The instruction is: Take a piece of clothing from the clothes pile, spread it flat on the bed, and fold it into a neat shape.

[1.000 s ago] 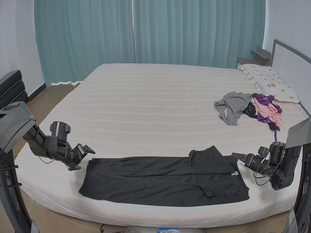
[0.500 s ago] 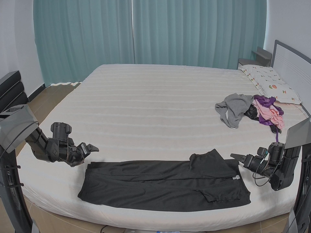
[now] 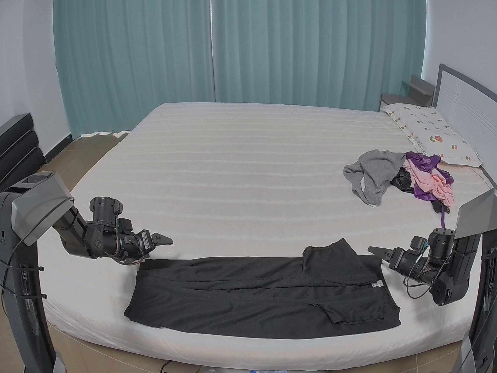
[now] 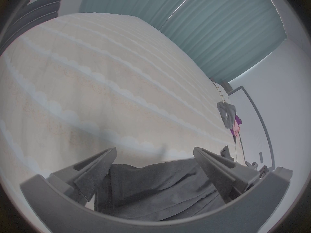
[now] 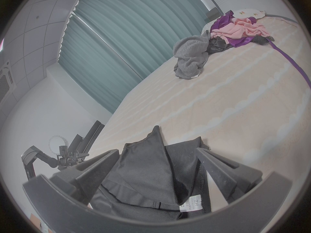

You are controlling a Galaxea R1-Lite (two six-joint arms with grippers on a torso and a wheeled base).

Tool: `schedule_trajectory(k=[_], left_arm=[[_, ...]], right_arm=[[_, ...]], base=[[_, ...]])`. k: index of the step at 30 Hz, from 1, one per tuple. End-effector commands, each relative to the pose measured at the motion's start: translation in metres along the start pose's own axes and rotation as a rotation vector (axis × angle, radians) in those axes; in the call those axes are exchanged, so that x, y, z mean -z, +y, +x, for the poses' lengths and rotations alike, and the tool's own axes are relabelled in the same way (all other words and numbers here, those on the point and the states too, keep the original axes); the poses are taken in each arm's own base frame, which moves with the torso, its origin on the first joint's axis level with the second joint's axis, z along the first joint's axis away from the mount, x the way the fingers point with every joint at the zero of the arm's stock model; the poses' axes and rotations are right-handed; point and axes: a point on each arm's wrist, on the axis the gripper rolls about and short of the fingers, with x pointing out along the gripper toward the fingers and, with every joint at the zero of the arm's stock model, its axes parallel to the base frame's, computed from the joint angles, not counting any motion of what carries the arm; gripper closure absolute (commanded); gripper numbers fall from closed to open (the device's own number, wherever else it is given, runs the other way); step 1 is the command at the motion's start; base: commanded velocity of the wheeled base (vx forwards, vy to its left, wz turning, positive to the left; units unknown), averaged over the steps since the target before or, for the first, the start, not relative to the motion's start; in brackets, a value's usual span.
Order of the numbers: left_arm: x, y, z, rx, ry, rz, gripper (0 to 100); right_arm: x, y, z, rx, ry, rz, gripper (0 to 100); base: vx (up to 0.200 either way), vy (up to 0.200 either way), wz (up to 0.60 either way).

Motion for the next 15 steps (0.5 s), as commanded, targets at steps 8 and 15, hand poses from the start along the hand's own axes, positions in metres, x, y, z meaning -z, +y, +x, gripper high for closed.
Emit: schedule_trajectory(k=[8, 15], left_arm=[[0.008, 0.012, 0.014, -0.099, -0.009, 0.0, 0], [0.013, 0.008, 0.016, -0.095, 0.003, 0.031, 100]], right_arm=[[0.001, 0.002, 0.0, -0.007, 0.0, -0.004, 0], [0.002, 0.002, 0.001, -0.007, 0.0, -0.006, 0]], base=[[0.0, 0.0, 0.0], [0.0, 0.0, 0.0]])
